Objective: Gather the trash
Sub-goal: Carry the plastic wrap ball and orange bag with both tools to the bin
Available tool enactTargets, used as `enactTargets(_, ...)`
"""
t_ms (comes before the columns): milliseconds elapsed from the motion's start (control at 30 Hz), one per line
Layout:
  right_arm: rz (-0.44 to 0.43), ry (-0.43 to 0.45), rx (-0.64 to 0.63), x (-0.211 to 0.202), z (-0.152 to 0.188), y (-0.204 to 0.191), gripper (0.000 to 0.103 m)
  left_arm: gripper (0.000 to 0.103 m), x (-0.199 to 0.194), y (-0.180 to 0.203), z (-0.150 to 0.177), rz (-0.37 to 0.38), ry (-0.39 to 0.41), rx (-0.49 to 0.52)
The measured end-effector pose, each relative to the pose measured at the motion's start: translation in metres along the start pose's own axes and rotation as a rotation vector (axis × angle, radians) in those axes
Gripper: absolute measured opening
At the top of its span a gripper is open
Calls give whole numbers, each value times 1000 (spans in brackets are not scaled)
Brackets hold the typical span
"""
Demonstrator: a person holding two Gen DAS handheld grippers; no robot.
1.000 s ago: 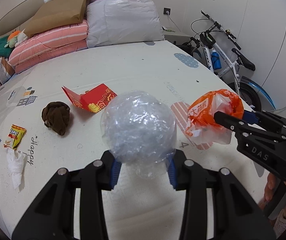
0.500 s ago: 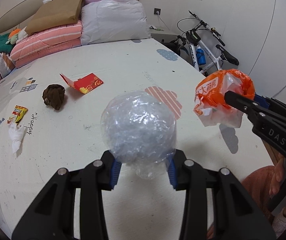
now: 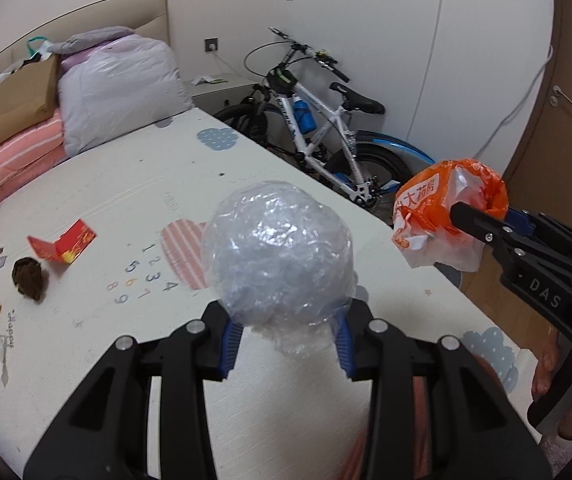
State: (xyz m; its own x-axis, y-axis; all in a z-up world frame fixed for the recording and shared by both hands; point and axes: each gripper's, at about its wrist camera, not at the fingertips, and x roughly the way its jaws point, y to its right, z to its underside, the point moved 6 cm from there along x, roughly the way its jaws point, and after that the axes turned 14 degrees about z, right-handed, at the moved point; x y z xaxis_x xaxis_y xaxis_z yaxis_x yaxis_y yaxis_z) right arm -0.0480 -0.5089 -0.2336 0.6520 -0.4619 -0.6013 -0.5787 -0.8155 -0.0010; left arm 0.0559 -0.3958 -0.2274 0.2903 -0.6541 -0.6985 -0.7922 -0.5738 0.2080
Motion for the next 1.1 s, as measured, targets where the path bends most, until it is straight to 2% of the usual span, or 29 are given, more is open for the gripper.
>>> enactTargets(300, 183, -32, 137, 19, 20, 125, 35, 39, 76, 99, -32, 125, -65, 186)
enactTargets(633, 390, -75, 252, 53, 45, 242, 35, 39, 165, 177, -62, 255, -115, 289)
enactTargets(833, 479, -98, 296, 89, 52, 288, 35, 39, 228, 210, -76, 322, -151, 330)
enactTargets(1100, 534, -138, 372, 160, 63, 326, 36, 39, 307, 230, -79, 373, -211, 385)
